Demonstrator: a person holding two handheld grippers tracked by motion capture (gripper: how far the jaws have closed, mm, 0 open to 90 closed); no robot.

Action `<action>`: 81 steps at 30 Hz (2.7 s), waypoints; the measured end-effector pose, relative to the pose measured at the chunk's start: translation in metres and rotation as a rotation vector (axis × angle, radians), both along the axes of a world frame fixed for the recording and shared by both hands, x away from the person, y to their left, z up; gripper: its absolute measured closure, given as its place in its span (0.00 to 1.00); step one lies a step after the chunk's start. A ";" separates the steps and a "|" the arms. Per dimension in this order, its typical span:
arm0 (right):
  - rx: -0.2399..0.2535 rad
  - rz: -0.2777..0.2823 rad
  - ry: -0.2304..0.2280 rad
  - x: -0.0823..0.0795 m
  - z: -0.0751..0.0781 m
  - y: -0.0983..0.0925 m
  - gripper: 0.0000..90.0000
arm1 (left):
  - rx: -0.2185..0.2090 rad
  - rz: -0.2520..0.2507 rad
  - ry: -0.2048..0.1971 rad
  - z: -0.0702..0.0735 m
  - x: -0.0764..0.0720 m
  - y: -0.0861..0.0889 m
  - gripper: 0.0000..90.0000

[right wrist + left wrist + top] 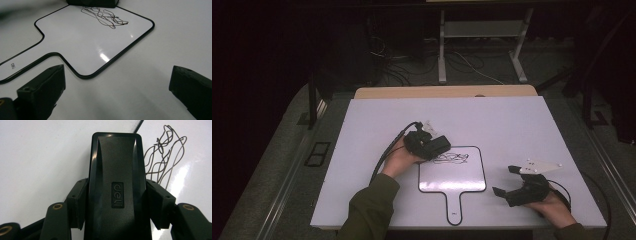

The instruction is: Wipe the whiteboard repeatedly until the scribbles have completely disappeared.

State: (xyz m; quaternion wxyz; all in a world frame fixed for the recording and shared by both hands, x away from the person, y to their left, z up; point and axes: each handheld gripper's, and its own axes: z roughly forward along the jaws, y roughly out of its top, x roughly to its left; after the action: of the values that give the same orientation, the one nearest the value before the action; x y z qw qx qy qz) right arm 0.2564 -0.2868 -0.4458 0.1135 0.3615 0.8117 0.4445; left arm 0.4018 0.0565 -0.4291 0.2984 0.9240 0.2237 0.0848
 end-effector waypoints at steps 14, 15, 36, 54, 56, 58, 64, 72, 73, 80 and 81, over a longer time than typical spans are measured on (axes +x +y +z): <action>-0.003 0.003 0.000 0.000 0.000 0.001 0.00 | -0.003 -0.053 -0.004 -0.001 -0.009 -0.015 0.43; -0.003 0.003 0.000 0.000 0.000 0.001 0.00 | -0.006 -0.052 0.002 -0.001 -0.011 -0.017 0.43; -0.004 0.007 -0.001 0.000 0.000 0.001 0.00 | -0.020 -0.162 0.021 0.000 -0.025 -0.043 0.43; -0.005 0.003 0.000 0.001 -0.001 0.001 0.00 | -0.005 -0.044 -0.004 0.000 0.005 -0.023 0.43; -0.004 0.003 0.000 0.001 -0.001 0.001 0.00 | -0.010 -0.043 0.000 -0.001 0.004 -0.026 0.43; -0.003 0.005 0.002 0.000 -0.001 0.001 0.00 | 0.005 -0.055 -0.004 0.000 0.003 -0.029 0.43; -0.004 0.004 0.002 0.000 -0.001 0.001 0.00 | 0.010 -0.085 -0.012 0.000 -0.001 -0.044 0.43; -0.004 0.005 0.002 0.000 -0.001 0.001 0.00 | 0.024 -0.144 -0.028 0.000 -0.007 -0.066 0.43; -0.004 0.005 0.002 0.000 -0.001 0.001 0.00 | 0.024 -0.144 -0.028 0.000 -0.007 -0.066 0.43; -0.003 0.006 0.002 0.000 -0.001 0.001 0.00 | 0.014 -0.174 -0.015 -0.001 -0.014 -0.078 0.43; -0.003 0.006 0.002 0.000 -0.001 0.001 0.00 | 0.012 -0.182 -0.014 -0.001 -0.015 -0.079 0.43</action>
State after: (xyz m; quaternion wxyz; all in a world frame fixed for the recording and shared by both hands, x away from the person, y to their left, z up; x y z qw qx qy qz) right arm 0.2566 -0.2858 -0.4463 0.1117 0.3594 0.8136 0.4432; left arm 0.3869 -0.0229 -0.4298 0.3007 0.9417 0.1361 0.0651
